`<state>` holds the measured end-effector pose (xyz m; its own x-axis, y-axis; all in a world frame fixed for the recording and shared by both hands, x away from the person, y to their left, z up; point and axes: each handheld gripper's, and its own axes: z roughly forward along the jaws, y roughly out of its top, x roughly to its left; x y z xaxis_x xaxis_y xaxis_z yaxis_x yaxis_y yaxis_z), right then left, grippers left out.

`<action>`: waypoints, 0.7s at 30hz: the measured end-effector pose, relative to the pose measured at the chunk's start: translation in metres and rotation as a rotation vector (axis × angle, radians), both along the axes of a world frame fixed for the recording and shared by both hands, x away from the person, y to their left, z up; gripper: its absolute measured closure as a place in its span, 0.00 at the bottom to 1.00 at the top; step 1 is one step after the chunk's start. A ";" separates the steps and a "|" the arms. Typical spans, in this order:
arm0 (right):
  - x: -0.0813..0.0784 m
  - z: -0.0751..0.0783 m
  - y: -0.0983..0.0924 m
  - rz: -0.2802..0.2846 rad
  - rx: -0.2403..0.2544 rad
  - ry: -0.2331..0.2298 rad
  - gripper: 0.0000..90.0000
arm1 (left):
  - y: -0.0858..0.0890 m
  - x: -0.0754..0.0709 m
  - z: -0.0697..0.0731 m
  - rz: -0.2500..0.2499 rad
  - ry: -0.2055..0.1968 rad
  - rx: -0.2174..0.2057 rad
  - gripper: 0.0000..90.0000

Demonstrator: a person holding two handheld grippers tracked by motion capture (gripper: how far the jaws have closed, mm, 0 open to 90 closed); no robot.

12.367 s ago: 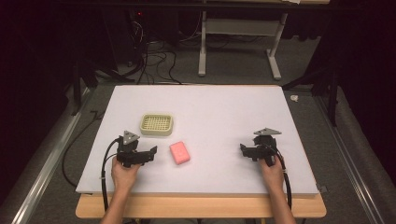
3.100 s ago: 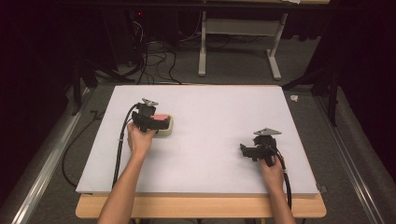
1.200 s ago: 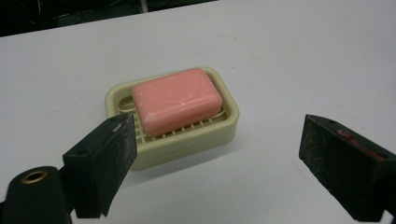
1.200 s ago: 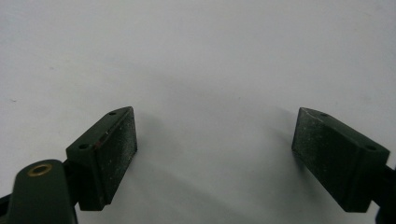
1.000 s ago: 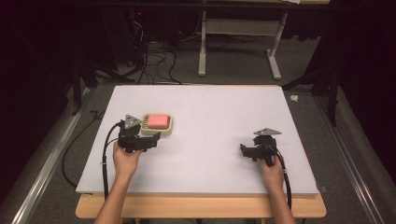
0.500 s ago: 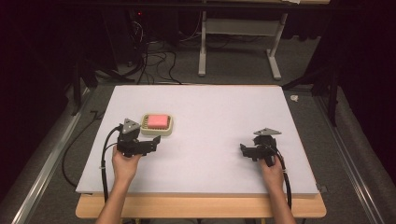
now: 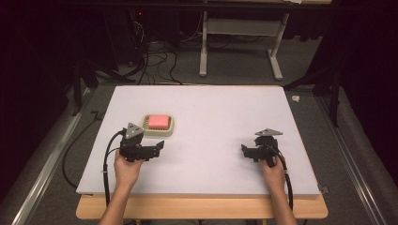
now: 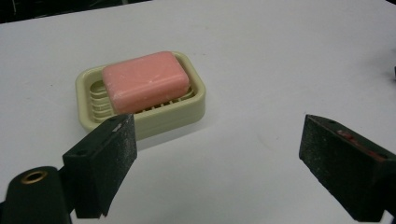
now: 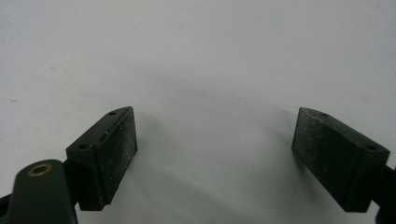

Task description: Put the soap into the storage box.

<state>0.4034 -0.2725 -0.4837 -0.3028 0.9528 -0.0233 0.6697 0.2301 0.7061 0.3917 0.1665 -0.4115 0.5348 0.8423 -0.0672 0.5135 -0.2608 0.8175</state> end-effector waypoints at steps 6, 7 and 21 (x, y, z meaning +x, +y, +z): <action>0.000 0.000 0.000 0.000 0.000 0.000 0.16 | -0.002 -0.002 -0.001 -0.007 0.001 -0.005 0.13; 0.000 0.000 0.000 0.000 0.000 0.000 0.16 | -0.003 -0.003 -0.002 -0.008 0.001 0.000 0.13; 0.000 0.000 0.000 0.000 0.001 0.001 0.16 | -0.013 -0.006 -0.010 -0.036 0.013 0.007 0.13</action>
